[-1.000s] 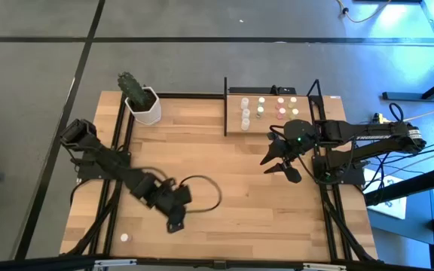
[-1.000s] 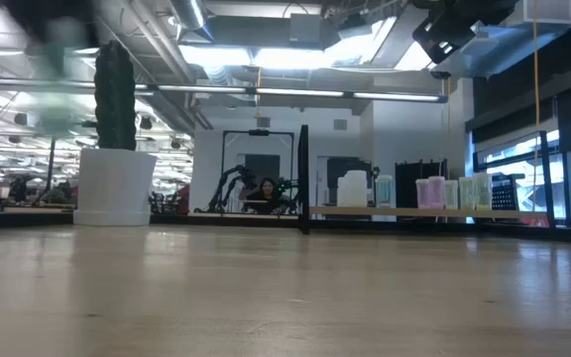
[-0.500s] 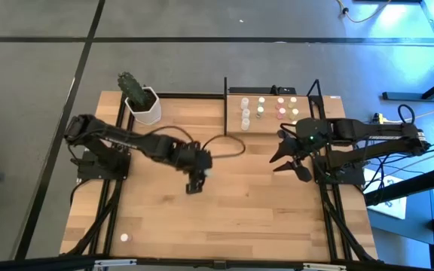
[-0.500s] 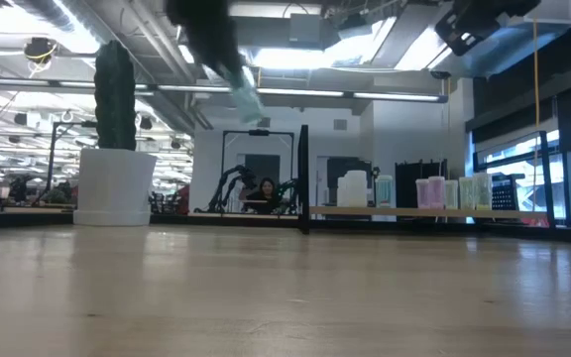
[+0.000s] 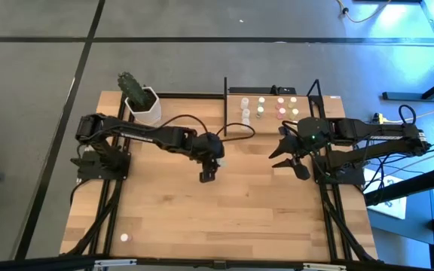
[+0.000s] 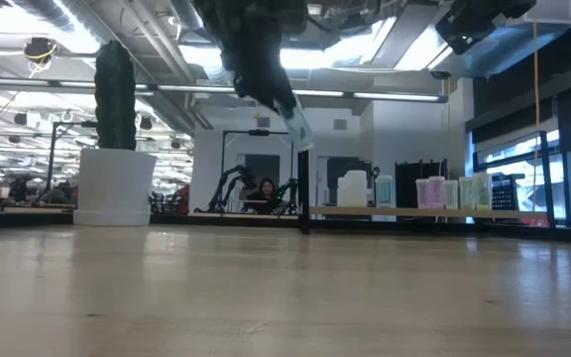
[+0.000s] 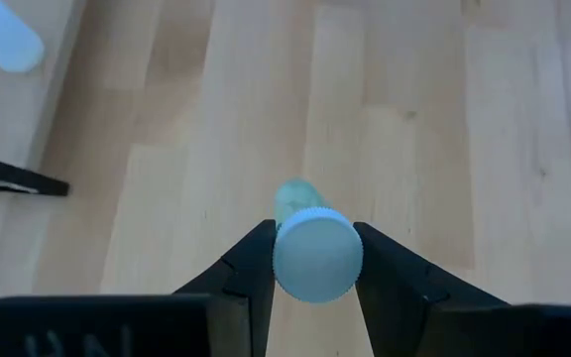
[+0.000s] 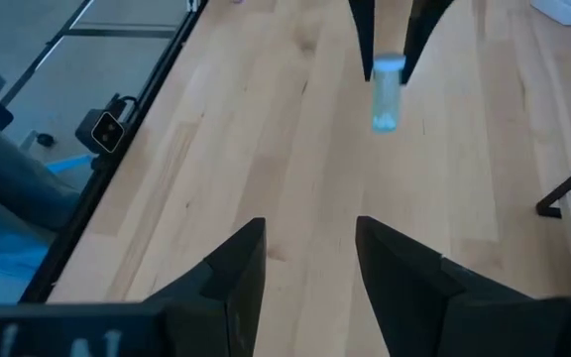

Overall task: Pick and place medicine bottles onto shelf by color
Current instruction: Put the green pill bottle on the shelf aligned with the other green pill bottles

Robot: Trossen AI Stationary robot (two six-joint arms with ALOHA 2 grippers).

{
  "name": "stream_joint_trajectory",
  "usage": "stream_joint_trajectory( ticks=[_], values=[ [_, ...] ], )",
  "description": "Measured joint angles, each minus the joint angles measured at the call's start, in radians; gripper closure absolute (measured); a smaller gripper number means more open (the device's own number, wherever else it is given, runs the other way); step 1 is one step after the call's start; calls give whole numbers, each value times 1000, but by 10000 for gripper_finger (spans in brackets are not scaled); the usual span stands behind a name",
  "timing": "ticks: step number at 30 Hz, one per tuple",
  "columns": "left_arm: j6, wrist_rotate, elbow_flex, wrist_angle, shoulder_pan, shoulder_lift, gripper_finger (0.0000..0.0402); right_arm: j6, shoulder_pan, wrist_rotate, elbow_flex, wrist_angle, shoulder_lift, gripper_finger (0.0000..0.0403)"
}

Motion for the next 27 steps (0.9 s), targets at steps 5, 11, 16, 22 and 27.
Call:
stream_joint_trajectory(
  ticks=[5,11,16,22,27],
  values=[
    [0,-8,0,-9,0,40,292,0,0,1,0,0,0,242],
    [-2,-13,-1,-38,0,95,292,1,0,50,0,-2,0,242],
    [-34,-13,-1,-48,-15,120,292,2,0,52,0,-1,0,242],
    [-34,-13,-1,-72,-33,120,292,29,0,51,0,-1,0,242],
    [-34,-24,-1,-71,-33,120,292,-50,0,52,0,-1,0,242]
  ],
)
